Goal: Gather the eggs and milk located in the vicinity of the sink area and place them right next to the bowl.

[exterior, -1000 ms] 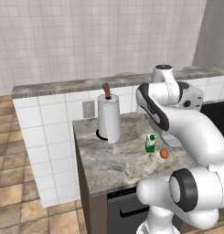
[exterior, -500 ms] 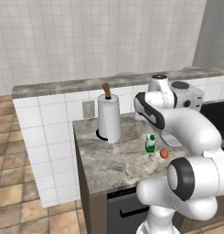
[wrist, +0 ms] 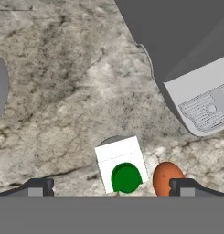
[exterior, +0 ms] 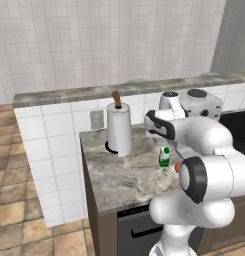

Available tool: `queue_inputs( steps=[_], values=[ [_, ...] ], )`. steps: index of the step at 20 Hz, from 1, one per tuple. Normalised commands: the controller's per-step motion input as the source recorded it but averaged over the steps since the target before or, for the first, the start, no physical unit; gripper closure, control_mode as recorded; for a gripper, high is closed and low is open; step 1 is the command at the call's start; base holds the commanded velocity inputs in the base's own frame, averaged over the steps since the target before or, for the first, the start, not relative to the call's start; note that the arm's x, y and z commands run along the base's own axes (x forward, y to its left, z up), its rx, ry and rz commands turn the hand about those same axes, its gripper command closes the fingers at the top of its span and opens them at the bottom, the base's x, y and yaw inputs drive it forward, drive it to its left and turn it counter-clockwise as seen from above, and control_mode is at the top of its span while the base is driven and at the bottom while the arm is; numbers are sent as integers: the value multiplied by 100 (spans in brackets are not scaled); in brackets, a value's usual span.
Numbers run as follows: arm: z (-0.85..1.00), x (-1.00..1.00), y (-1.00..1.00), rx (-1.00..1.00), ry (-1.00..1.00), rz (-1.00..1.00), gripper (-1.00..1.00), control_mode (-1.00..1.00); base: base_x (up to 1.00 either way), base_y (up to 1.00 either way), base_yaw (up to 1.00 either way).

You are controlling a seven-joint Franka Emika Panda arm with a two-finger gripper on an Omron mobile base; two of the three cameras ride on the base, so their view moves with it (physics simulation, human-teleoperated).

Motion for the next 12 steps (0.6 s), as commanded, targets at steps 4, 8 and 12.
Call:
queue_inputs(
  steps=[4,8,12],
  values=[
    [-20,0,-7,0,0,0,-100,-100,0,0,0],
    [-15,0,-8,1,0,0,-100,-100,0,0,0],
    [-13,0,-9,0,0,0,-100,-100,0,0,0]
  ],
)
